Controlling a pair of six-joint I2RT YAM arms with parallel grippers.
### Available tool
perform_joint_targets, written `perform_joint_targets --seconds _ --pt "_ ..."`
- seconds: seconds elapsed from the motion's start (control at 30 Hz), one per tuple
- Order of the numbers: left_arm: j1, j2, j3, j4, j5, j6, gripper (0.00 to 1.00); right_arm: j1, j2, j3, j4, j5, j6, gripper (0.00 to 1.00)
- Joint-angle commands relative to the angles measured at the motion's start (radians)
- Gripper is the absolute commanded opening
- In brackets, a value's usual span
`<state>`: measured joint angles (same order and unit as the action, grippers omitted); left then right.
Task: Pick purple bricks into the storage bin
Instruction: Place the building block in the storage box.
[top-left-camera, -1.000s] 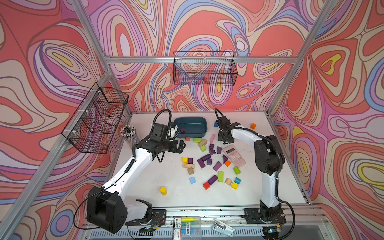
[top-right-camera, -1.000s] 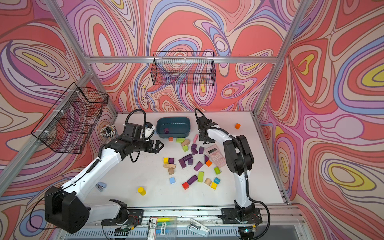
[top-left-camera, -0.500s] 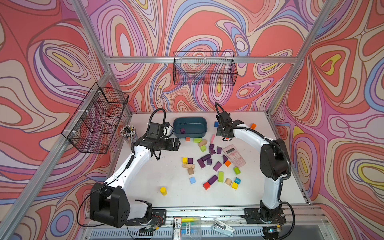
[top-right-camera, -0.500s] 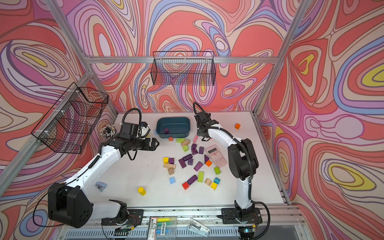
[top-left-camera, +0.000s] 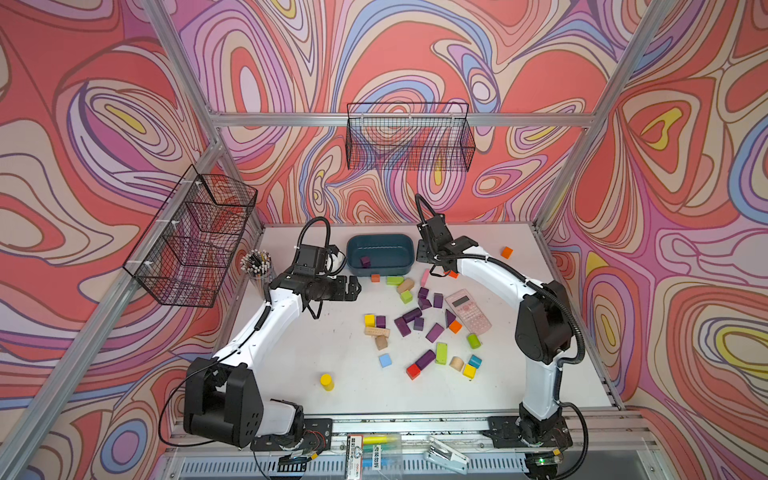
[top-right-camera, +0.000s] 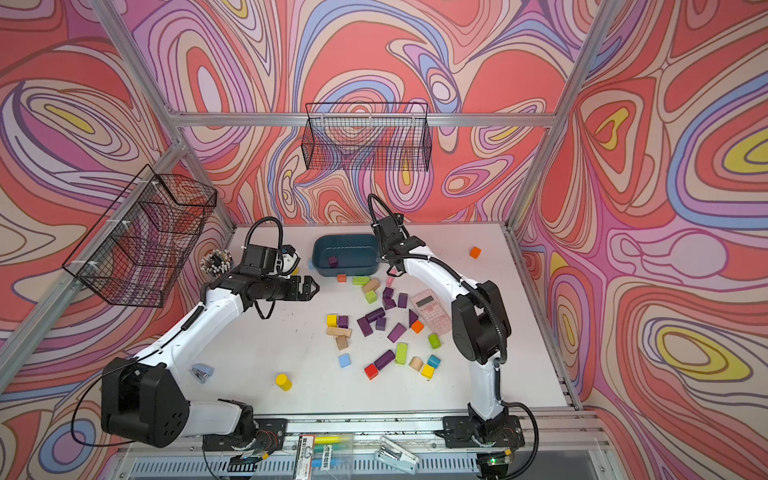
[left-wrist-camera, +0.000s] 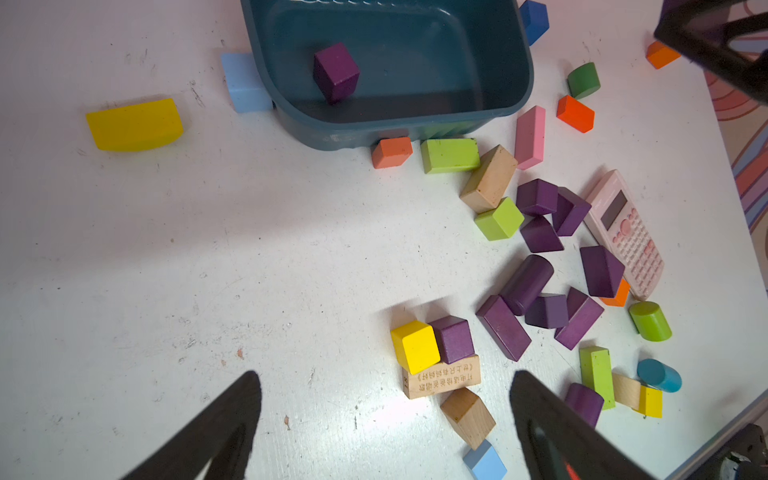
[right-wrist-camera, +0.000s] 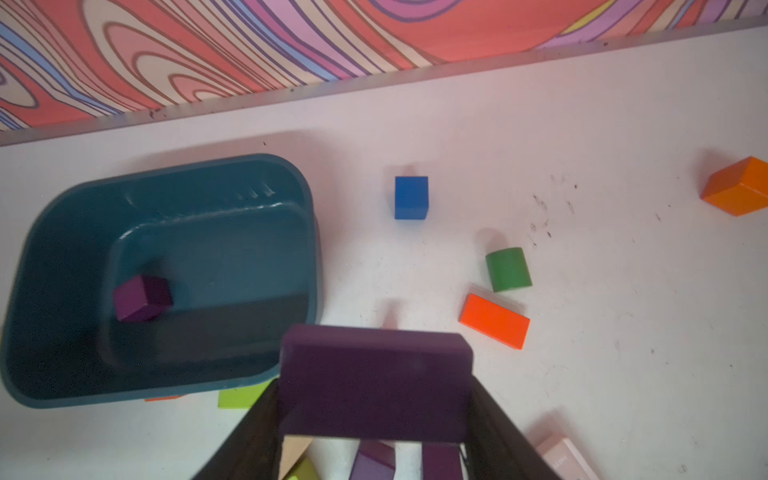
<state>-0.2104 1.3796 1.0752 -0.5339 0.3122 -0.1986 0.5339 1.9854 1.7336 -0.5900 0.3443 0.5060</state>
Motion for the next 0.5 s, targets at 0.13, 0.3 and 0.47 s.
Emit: perform_joint_targets --seconds 0.13,0.3,0.47 --pt "0.008 0.035 0.032 -0.016 0.025 -0.015 0.96 0.045 0.11 0.117 0.062 0.001 -0.035 0.5" --pt "0.008 0.045 0.037 -0.027 0.011 -0.016 0.96 0.068 0.163 0.146 0.112 -0.012 -0.059 0.5" --pt "0.008 0.047 0.038 -0.029 0.014 -0.023 0.96 0.078 0.211 0.156 0.187 -0.036 -0.083 0.5"
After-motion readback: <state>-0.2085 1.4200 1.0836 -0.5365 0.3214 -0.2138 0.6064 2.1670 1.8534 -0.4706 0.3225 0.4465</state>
